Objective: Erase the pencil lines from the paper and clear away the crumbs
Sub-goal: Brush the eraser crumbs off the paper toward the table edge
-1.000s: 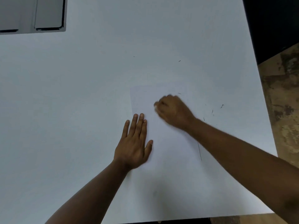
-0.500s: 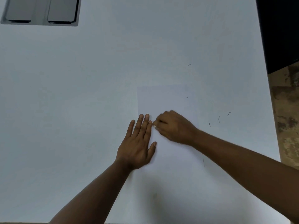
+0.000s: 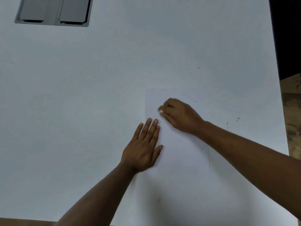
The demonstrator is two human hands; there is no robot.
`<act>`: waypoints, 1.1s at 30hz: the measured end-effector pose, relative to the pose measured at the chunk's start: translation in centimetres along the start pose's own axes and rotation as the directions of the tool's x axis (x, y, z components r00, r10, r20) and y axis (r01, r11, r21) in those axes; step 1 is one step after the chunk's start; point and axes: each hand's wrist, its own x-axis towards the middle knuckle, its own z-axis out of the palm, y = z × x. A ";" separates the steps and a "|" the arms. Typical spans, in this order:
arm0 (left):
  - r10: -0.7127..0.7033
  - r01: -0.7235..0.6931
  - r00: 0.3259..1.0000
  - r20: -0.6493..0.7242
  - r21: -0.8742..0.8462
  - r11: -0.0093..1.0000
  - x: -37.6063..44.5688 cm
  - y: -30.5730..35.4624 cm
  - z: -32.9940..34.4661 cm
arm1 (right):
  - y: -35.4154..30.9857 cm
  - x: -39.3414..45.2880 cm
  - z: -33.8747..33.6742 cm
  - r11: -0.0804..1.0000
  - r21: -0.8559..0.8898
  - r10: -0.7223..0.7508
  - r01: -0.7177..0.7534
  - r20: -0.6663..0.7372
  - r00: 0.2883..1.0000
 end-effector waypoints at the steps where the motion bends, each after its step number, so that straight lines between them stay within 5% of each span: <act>1: 0.008 -0.008 1.000 -0.001 -0.011 1.000 -0.1 -0.1 0.1 | -0.4 -0.5 0.5 1.000 0.007 0.000 0.000 0.012 1.000; 12: -0.120 0.118 0.992 -0.048 -0.049 0.992 -2.7 2.5 -1.0 | -2.4 -1.0 0.6 0.899 0.179 0.435 -0.399 -0.257 0.863; 15: -0.173 0.167 0.980 -0.099 -0.066 0.984 -4.4 3.9 0.1 | -4.7 -2.2 1.1 0.962 0.161 0.247 -0.221 -0.163 0.955; 18: -0.076 0.070 0.986 -0.149 -0.047 0.996 -5.9 4.7 1.4 | -6.1 -3.3 2.3 0.985 0.172 0.028 -0.025 -0.015 1.000; 24: -0.003 0.001 0.999 -0.045 -0.048 0.999 -8.1 5.2 1.6 | -6.2 -2.8 3.2 0.987 0.159 -0.019 0.015 0.022 1.000; 33: -0.002 0.003 0.998 0.063 -0.011 1.000 -8.3 5.5 1.5 | -5.3 -0.8 3.3 0.948 0.039 -0.315 0.315 0.255 0.914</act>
